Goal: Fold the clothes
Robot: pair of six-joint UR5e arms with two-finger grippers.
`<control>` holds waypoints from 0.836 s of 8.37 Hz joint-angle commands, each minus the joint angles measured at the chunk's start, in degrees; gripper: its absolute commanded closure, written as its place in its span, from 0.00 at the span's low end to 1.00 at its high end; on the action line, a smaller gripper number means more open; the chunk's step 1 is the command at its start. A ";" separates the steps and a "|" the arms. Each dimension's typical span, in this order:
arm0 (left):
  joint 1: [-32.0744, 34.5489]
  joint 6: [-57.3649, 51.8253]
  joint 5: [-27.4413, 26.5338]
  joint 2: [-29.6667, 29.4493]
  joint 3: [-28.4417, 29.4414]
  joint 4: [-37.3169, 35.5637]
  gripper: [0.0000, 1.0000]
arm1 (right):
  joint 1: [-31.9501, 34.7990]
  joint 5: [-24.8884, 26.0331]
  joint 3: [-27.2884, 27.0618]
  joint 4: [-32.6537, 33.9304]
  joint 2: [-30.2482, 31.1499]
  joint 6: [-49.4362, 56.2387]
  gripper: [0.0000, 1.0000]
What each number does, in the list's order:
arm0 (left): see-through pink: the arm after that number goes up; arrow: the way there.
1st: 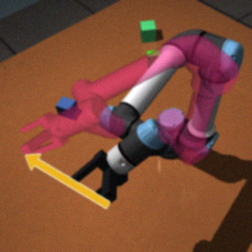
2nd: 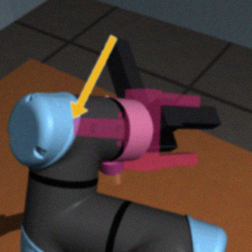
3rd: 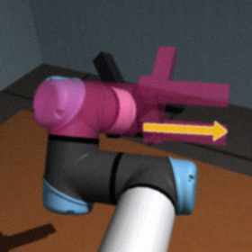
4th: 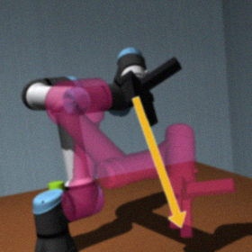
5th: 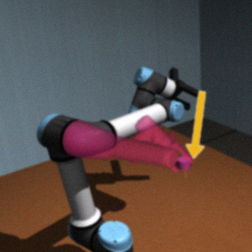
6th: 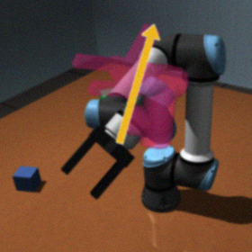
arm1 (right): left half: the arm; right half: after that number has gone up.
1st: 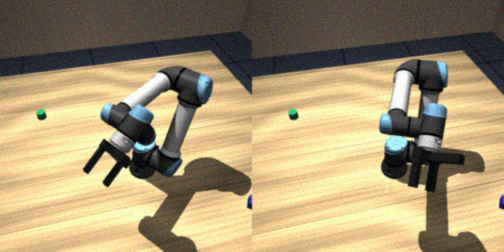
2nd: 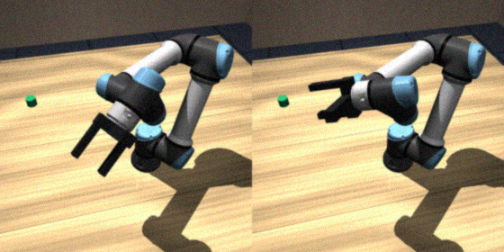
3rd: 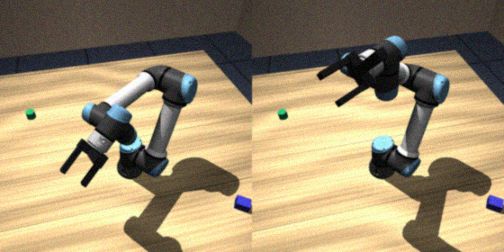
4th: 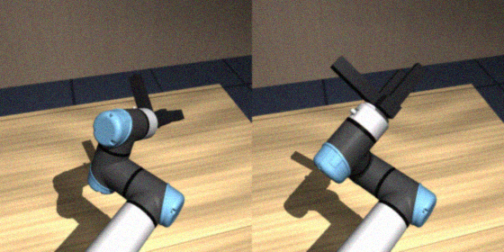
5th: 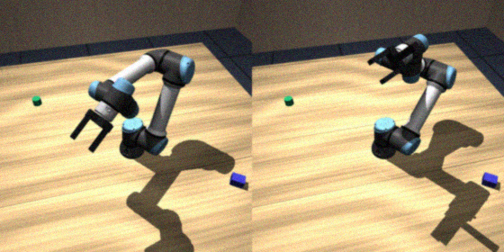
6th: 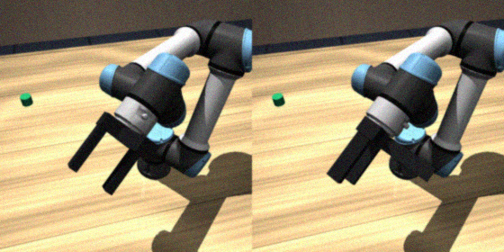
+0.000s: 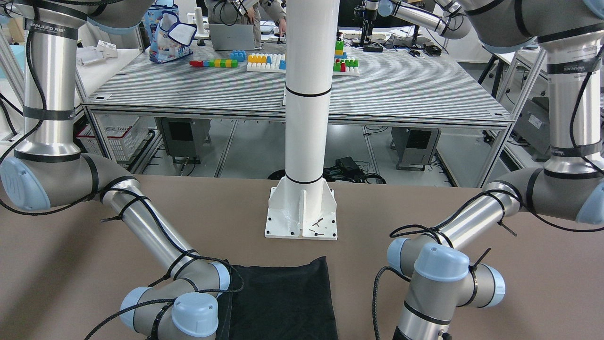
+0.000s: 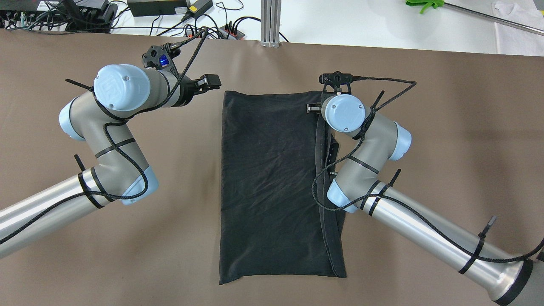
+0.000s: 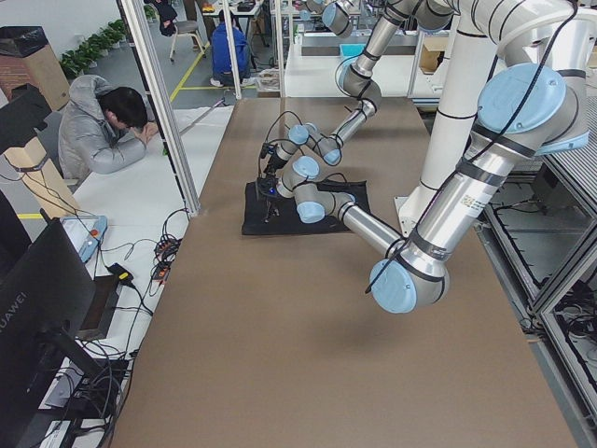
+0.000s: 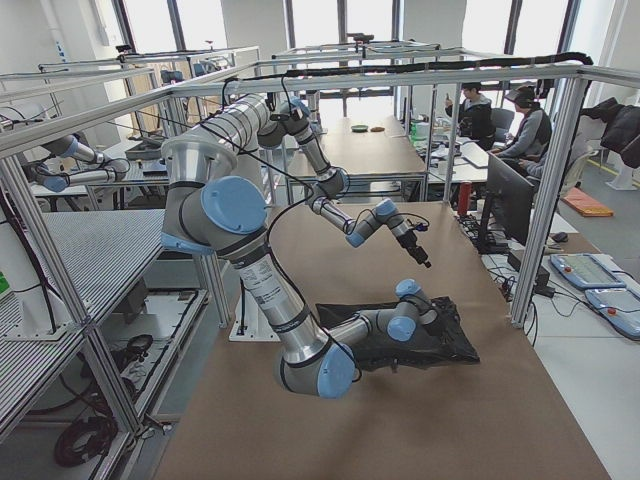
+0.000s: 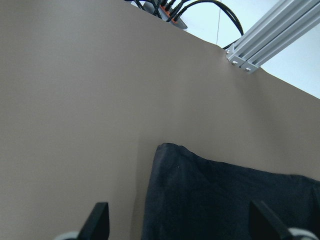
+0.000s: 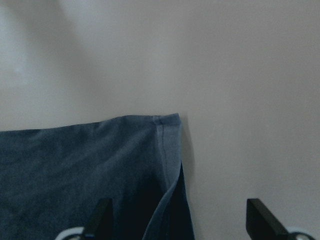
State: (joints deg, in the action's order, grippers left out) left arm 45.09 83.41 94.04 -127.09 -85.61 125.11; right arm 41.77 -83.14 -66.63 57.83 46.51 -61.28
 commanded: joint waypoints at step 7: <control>-0.26 0.18 -0.09 0.17 0.01 0.14 0.00 | -0.73 -1.14 -9.13 -0.18 11.84 5.99 0.06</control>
State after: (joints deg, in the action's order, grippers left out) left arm 44.95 83.51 94.04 -126.92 -85.60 125.24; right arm 41.01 -83.90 -72.93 57.79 54.30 -57.50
